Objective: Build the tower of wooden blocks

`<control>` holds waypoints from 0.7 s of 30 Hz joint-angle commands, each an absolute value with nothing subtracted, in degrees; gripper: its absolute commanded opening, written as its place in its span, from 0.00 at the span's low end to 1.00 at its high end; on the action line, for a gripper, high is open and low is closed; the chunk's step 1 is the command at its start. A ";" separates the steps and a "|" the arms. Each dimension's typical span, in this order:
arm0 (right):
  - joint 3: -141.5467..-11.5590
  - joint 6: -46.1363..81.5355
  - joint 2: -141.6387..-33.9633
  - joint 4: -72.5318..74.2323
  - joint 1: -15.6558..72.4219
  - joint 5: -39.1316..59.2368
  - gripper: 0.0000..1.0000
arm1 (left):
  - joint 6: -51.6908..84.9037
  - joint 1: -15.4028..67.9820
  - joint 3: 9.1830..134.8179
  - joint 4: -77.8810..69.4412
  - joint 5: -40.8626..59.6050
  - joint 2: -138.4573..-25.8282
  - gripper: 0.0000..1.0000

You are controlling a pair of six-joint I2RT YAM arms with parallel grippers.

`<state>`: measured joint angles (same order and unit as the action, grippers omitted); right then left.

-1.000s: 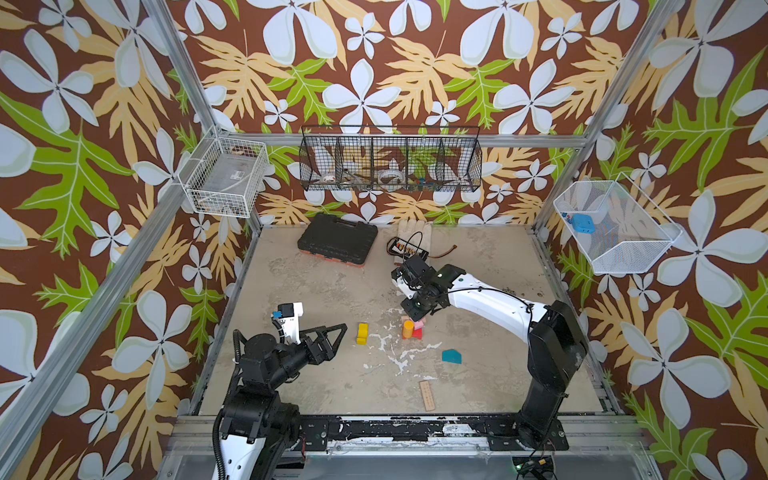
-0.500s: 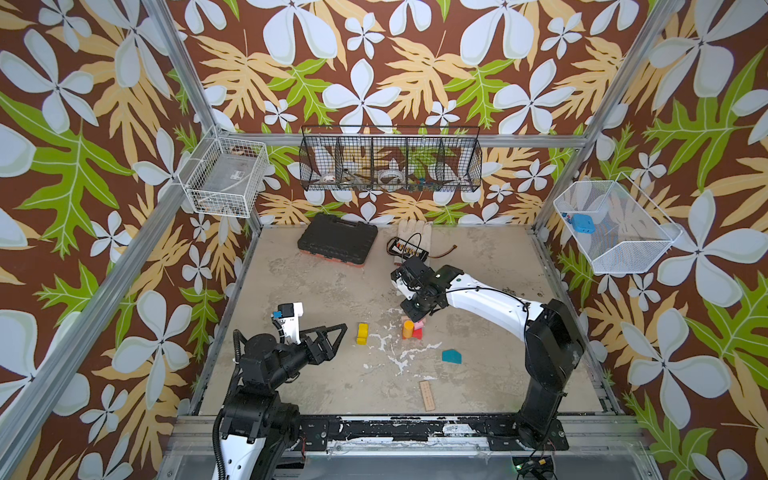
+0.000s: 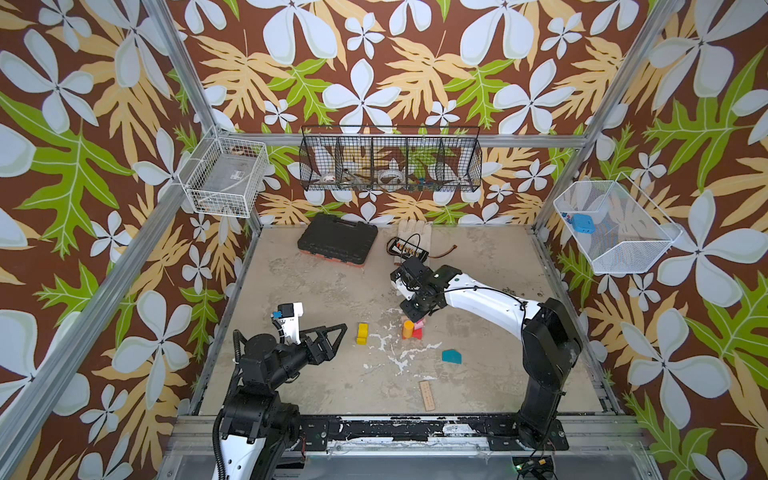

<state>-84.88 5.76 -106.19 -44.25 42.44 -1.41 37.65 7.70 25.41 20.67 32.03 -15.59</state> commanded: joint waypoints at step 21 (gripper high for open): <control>-87.45 12.53 -105.40 -41.09 36.84 -6.22 0.48 | 37.88 7.75 25.29 18.90 32.61 -15.56 1.00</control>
<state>-87.22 10.90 -104.27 -41.39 36.86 -4.80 37.85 7.70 25.32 20.51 32.05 -15.59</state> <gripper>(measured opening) 0.477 0.998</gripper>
